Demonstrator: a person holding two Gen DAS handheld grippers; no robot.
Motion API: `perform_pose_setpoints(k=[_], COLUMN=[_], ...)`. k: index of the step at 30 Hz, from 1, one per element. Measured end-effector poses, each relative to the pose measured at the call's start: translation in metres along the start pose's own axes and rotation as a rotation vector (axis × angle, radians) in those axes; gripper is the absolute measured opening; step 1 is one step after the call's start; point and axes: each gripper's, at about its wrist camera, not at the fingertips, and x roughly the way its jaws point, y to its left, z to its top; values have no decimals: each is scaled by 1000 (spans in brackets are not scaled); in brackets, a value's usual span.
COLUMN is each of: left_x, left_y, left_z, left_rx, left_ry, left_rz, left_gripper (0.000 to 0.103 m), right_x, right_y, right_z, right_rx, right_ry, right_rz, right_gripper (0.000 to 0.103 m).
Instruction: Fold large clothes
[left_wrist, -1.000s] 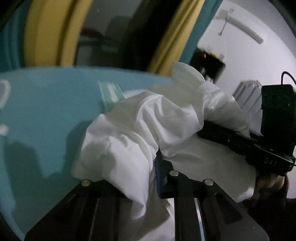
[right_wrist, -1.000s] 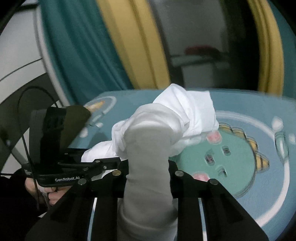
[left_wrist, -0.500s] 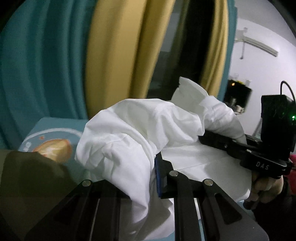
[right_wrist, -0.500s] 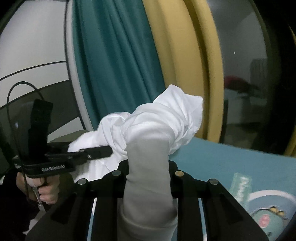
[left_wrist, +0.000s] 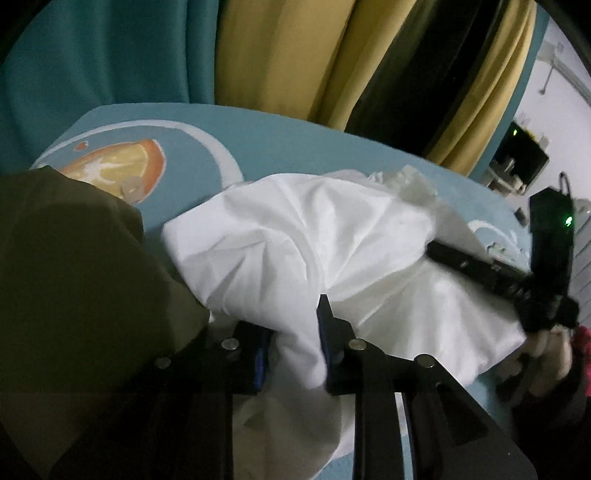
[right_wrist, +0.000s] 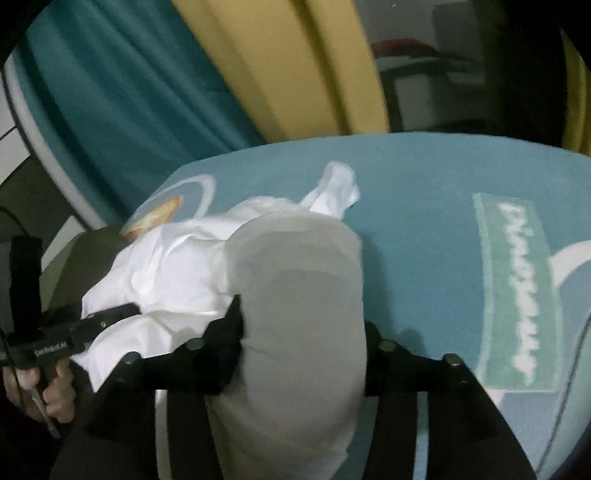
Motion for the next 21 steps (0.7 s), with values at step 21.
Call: perform_pose_setpoints(k=[21], left_x=[-93], left_y=[-12], left_z=[-48], left_rx=[13], left_ry=[-124], left_rz=[203], left_gripper=[31], right_x=[-92], right_y=[-12], right_z=[-63], right_rx=[28], right_ry=[-5], right_rz=[-65], right_gripper=[84])
